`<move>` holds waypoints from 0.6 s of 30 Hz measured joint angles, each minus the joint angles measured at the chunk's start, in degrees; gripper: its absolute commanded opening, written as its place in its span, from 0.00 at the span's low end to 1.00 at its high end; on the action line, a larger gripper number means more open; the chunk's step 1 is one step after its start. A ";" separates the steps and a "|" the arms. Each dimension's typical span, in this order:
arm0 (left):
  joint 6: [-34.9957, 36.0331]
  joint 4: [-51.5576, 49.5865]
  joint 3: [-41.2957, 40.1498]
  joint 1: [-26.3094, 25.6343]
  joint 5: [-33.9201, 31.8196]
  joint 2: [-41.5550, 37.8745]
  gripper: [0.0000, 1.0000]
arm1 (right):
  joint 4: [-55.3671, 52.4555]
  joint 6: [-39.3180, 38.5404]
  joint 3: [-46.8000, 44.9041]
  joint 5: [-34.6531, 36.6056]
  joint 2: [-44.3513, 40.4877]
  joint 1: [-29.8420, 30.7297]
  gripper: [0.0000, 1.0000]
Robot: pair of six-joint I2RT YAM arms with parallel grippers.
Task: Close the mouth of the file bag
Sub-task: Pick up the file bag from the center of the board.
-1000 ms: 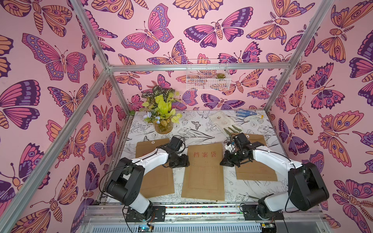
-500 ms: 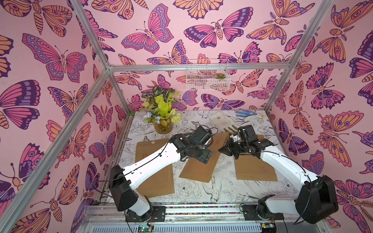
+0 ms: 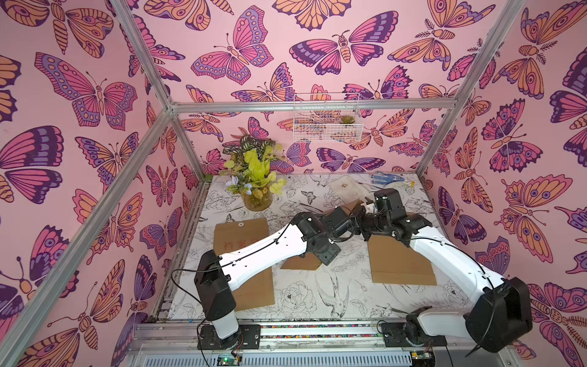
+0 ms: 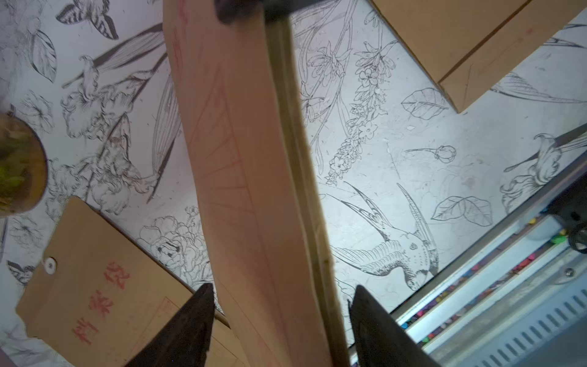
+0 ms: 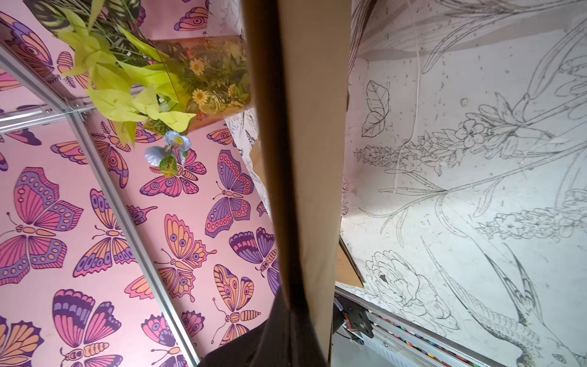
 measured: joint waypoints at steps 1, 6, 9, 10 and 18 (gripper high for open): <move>0.39 -0.02 0.00 0.00 -1.20 0.02 0.52 | 0.24 0.35 0.28 -0.11 0.13 0.02 0.00; 2.10 0.26 0.00 -0.04 -6.45 -0.02 0.18 | 1.16 0.63 3.76 -0.98 1.51 0.15 0.00; 2.60 0.68 0.00 0.26 -8.90 -0.48 0.00 | 1.64 -0.37 6.03 -1.79 2.47 0.33 0.00; 2.82 1.03 0.00 0.59 -9.31 -0.92 0.00 | 2.05 -0.68 6.73 -2.32 2.89 0.33 0.02; 2.84 1.86 -0.11 8.35 -7.96 -6.56 0.00 | 3.04 -7.74 14.27 -7.23 3.78 -2.67 0.33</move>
